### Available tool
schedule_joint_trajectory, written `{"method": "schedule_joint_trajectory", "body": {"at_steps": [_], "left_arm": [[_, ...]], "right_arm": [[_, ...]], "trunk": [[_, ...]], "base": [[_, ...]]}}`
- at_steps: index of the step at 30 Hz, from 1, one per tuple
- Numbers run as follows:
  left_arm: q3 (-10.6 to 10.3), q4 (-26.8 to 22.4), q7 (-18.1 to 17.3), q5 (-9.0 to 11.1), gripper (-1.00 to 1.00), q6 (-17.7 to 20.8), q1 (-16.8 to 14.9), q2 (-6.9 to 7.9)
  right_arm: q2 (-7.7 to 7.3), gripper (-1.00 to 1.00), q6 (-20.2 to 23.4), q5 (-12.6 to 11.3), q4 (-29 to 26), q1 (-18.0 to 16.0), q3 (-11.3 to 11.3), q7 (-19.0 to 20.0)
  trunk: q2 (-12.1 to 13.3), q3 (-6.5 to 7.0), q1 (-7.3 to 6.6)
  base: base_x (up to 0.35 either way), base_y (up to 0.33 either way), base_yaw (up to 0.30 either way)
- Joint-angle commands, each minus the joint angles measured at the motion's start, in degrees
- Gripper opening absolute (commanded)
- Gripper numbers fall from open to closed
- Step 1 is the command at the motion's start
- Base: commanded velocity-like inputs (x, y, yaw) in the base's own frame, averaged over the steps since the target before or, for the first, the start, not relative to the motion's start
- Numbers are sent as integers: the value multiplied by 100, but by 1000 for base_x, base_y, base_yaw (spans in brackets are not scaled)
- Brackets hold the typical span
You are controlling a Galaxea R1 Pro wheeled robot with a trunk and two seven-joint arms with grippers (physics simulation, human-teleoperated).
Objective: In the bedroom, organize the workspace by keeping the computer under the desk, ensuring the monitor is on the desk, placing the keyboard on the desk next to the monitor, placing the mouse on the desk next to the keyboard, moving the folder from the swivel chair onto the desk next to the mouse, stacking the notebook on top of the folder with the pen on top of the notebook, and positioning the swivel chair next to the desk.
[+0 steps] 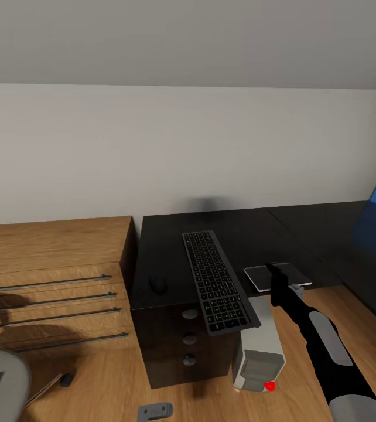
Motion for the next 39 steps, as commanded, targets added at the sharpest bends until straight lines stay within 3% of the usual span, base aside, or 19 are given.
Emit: {"method": "schedule_joint_trajectory", "body": {"at_steps": [1, 39], "left_arm": [[-5, -13, 44, 51, 100, 11, -1, 1], [-3, -23, 44, 51, 100, 11, -1, 9]], "right_arm": [[-1, 100, 23, -39, -7, -2, -10, -51], [-26, 100, 29, -14, 24, -2, -3, -59]], "trunk": [[-2, -5, 0], [-2, -5, 0]], "base": [[0, 0, 0], [-103, -14, 0]]}}
